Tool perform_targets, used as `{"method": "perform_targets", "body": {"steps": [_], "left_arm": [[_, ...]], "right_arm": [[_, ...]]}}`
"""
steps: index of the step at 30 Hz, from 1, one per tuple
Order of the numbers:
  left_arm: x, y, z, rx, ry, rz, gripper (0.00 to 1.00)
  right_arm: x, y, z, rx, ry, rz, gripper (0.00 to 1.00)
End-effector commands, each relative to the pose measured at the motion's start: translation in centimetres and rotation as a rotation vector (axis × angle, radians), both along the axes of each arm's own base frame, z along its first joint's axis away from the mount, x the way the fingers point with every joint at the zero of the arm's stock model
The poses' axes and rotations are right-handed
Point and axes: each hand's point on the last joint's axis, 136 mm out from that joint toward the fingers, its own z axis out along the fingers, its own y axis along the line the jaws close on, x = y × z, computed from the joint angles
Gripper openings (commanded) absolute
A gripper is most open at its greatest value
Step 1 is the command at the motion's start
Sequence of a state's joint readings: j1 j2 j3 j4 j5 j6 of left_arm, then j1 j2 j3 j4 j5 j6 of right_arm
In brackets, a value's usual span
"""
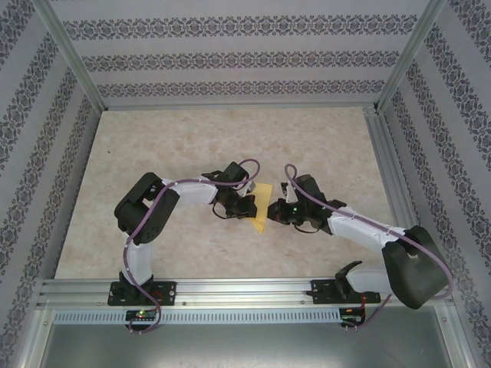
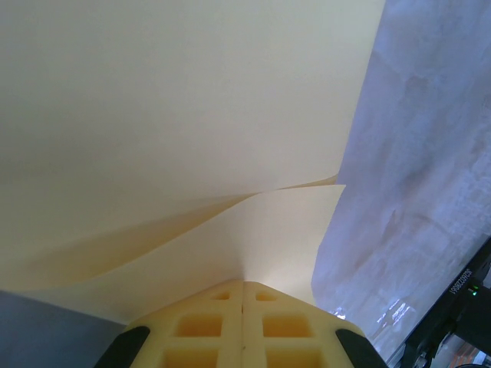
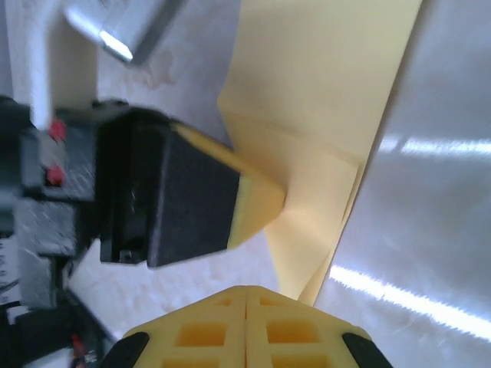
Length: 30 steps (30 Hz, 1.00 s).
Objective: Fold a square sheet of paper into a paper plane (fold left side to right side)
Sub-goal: Third fold the triangle at the center of the table.
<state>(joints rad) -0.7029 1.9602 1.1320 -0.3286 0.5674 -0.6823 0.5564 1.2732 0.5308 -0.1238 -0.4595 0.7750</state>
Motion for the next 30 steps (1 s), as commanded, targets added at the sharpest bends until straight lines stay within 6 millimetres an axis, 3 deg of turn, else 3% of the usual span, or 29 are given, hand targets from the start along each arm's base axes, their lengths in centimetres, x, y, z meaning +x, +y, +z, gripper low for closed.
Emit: {"method": "perform_targets", "body": {"steps": [1,9,21,30], "left_arm": [[-2.0,1.4,-3.3,0.12,0.033,-0.022,0.04],[-1.8,1.1,-3.0,0.122,0.022,-0.03,0.04],[-1.7,1.0,-2.9,0.122,0.017,-0.034,0.04],[-1.6,0.9,-2.9,0.127,0.016,-0.03,0.04]], "right_arm": [[0.1,1.1,-0.1,0.126,0.114,-0.225,0.05],[0.4,3.6,-1.0,0.189,0.138,-0.396,0.03],[0.7,3.4,-3.4,0.105,0.162,-0.421,0.01],[-1.3,2.8,-5.9,0.07,0.235,-0.425,0.01]]}}
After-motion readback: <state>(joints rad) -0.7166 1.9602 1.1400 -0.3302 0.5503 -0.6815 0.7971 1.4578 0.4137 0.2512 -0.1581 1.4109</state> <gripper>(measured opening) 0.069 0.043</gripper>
